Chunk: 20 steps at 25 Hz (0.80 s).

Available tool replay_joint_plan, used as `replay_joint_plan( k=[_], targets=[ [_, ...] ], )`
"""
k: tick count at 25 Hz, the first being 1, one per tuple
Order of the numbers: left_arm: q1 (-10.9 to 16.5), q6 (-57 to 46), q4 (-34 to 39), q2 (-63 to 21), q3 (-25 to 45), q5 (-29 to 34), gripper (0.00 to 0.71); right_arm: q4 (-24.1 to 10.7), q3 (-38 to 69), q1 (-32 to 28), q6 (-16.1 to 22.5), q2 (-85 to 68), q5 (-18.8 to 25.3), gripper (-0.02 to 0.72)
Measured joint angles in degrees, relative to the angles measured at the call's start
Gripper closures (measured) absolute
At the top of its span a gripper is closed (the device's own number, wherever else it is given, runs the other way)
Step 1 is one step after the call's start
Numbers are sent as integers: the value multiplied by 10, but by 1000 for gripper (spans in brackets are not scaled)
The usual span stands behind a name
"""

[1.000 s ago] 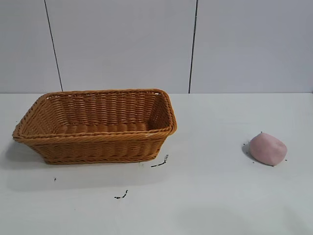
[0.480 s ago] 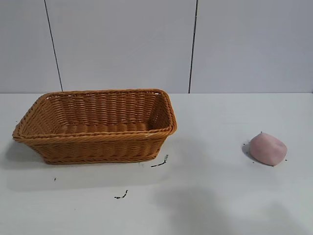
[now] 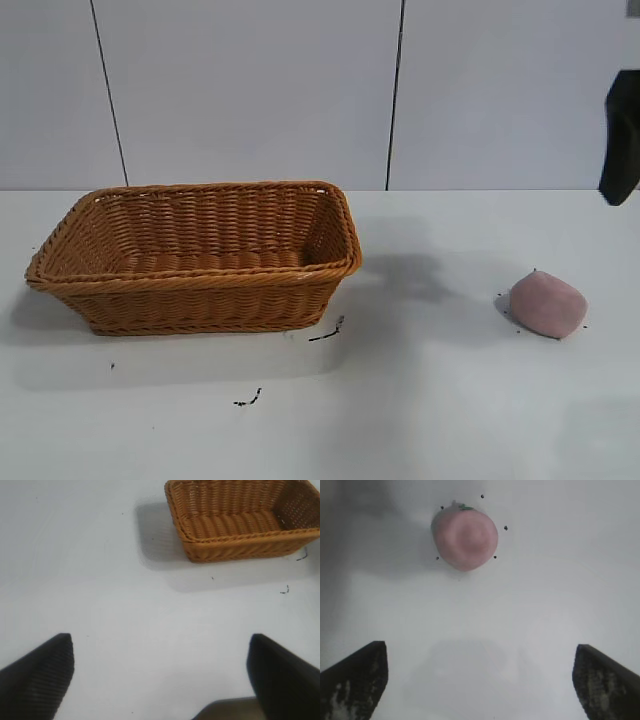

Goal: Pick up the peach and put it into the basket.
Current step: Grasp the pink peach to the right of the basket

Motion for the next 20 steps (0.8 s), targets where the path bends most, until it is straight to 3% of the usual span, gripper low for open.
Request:
replay_joint_plan(
  k=[5,20],
  targets=[
    [0,0,0,0,0,0,18,10,-35,0,-1,68,1,14],
    [0,0,0,0,0,0,18,23,-39,0,-2,73,1,14]
  ],
)
